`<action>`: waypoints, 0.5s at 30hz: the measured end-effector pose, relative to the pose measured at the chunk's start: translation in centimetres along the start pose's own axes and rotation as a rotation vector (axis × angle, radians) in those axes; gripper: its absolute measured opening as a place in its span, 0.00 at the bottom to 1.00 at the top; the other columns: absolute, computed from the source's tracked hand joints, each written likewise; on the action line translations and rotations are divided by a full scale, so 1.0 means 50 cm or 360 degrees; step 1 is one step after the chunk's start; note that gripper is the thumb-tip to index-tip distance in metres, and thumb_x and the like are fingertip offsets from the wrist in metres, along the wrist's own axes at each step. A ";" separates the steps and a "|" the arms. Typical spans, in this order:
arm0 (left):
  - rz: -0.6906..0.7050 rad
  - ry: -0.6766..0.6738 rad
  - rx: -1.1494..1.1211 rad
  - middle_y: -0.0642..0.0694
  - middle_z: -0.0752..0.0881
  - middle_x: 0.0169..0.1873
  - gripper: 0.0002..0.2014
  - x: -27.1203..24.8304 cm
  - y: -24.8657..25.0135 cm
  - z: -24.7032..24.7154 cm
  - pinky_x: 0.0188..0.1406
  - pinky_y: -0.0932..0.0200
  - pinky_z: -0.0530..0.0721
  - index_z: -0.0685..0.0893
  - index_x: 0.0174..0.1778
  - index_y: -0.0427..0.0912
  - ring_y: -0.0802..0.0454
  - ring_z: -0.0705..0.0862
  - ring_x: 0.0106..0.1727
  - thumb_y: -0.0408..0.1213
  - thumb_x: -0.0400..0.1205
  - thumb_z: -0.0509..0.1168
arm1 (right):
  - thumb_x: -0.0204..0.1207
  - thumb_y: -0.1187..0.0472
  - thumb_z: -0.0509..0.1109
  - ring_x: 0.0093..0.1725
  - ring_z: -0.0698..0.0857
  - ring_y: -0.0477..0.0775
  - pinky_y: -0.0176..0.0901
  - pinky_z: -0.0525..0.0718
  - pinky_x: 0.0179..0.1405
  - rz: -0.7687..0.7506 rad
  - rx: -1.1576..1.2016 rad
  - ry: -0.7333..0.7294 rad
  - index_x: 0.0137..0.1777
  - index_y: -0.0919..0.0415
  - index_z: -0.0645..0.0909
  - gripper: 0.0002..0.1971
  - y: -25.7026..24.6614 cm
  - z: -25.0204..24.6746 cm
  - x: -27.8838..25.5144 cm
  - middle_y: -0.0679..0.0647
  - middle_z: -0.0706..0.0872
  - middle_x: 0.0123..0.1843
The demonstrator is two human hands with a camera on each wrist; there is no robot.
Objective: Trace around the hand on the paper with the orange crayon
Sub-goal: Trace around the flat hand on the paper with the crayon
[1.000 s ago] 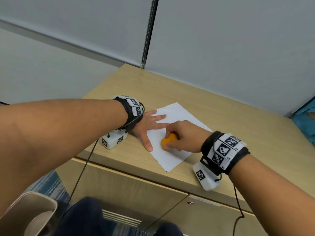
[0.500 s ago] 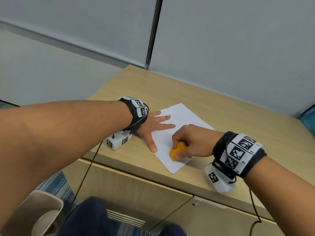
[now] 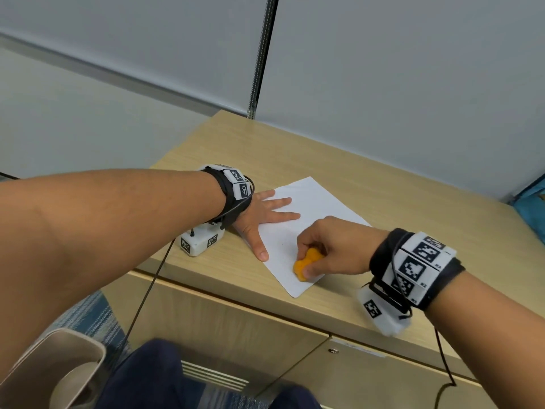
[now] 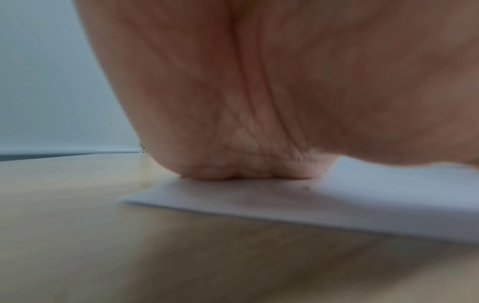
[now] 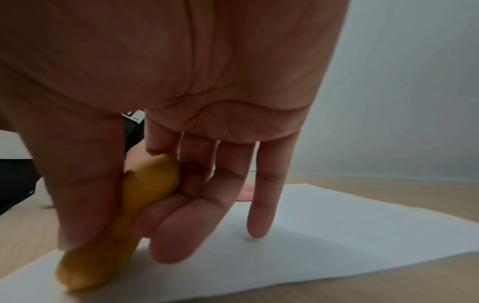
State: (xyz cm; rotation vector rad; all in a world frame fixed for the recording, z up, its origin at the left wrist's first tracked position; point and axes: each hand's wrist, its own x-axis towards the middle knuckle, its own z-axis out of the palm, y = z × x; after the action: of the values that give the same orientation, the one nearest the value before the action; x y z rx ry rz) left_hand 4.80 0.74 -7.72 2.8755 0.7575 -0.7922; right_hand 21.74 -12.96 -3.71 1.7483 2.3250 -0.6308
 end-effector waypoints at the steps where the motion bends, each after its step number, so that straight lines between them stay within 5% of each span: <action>1: 0.0000 -0.0004 0.0004 0.54 0.25 0.82 0.62 0.000 -0.001 0.000 0.79 0.33 0.36 0.28 0.81 0.68 0.41 0.28 0.84 0.74 0.66 0.70 | 0.73 0.46 0.79 0.40 0.83 0.46 0.41 0.81 0.40 -0.0009 -0.0026 0.0023 0.48 0.49 0.87 0.10 -0.003 -0.001 0.006 0.48 0.88 0.41; 6: 0.0011 -0.0037 -0.0008 0.55 0.23 0.82 0.62 0.005 -0.009 0.001 0.78 0.32 0.35 0.30 0.80 0.71 0.41 0.26 0.83 0.77 0.61 0.67 | 0.76 0.49 0.77 0.36 0.79 0.39 0.40 0.76 0.42 0.0018 0.0094 0.0326 0.50 0.52 0.85 0.09 -0.021 -0.002 0.055 0.40 0.81 0.35; 12: 0.0009 -0.0001 -0.0016 0.53 0.25 0.82 0.62 0.004 -0.003 0.001 0.79 0.33 0.35 0.28 0.81 0.68 0.41 0.28 0.84 0.72 0.66 0.70 | 0.73 0.49 0.80 0.39 0.86 0.51 0.42 0.83 0.41 0.0020 0.0078 -0.0028 0.48 0.52 0.88 0.10 0.006 -0.005 0.004 0.53 0.90 0.42; 15: 0.0017 -0.0022 -0.0011 0.53 0.25 0.83 0.63 -0.001 -0.001 -0.003 0.79 0.33 0.35 0.29 0.81 0.68 0.40 0.28 0.84 0.74 0.64 0.69 | 0.74 0.50 0.79 0.34 0.87 0.46 0.38 0.83 0.38 0.0025 0.0132 -0.0063 0.48 0.53 0.88 0.09 0.003 -0.015 0.022 0.53 0.92 0.38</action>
State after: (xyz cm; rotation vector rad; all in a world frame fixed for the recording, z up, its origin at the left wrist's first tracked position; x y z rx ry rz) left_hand 4.81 0.77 -7.55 2.8626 0.7413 -0.8062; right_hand 21.66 -11.65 -3.47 1.7701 2.2871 -0.7622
